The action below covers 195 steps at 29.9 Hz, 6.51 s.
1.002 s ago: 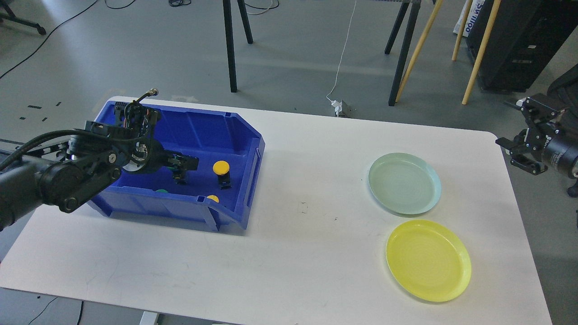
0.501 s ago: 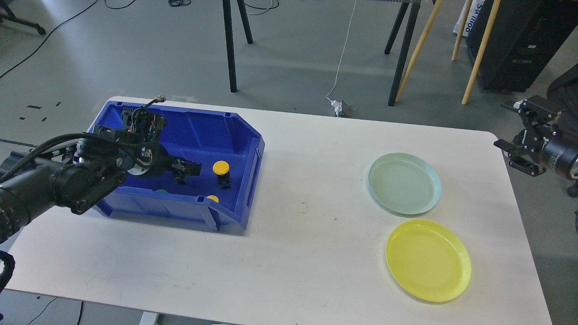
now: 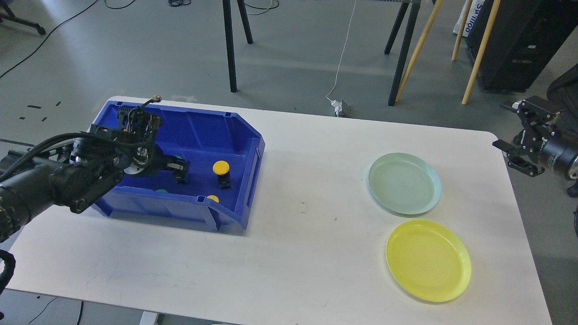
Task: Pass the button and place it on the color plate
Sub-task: 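Lift the green-capped button out of the bin with the left gripper, then pass the green-capped button from the left gripper to the right gripper, then lower the button onto the pale green plate and open the right gripper, then move the left gripper back down into the blue bin, then grasp the yellow-capped button with the left gripper and lift it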
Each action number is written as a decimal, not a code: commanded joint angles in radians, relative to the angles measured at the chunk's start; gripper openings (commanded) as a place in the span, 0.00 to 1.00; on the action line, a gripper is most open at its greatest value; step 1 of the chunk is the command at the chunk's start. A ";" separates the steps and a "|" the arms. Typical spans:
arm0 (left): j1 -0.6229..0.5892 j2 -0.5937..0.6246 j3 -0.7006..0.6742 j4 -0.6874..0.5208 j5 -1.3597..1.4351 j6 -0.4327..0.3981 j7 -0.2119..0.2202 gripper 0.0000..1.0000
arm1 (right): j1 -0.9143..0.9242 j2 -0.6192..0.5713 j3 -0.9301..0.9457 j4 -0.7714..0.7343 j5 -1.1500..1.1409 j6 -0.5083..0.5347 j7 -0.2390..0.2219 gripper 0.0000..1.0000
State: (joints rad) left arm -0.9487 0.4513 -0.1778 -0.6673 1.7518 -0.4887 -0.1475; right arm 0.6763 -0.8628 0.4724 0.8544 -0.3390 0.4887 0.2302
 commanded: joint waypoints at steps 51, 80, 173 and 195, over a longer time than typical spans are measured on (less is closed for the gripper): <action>-0.325 -0.284 -0.319 0.017 -1.066 0.000 0.014 0.22 | 0.312 0.610 0.186 0.061 0.000 -0.231 0.049 0.99; -0.326 -0.286 -0.319 0.028 -1.063 0.000 0.014 0.40 | 0.347 0.645 0.140 0.015 -0.040 -0.239 0.055 0.10; -0.073 -0.085 0.123 -0.066 -0.021 0.000 -0.061 0.99 | 0.036 0.177 -0.138 -0.202 -0.066 -0.188 0.044 0.86; -0.076 -0.143 0.155 0.040 -0.026 0.000 -0.152 0.29 | 0.034 0.186 -0.140 -0.202 -0.071 -0.188 0.047 0.86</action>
State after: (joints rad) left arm -1.0232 0.3070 -0.0175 -0.6274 1.7288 -0.4887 -0.2957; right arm 0.7102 -0.6774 0.3327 0.6519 -0.4088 0.3006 0.2777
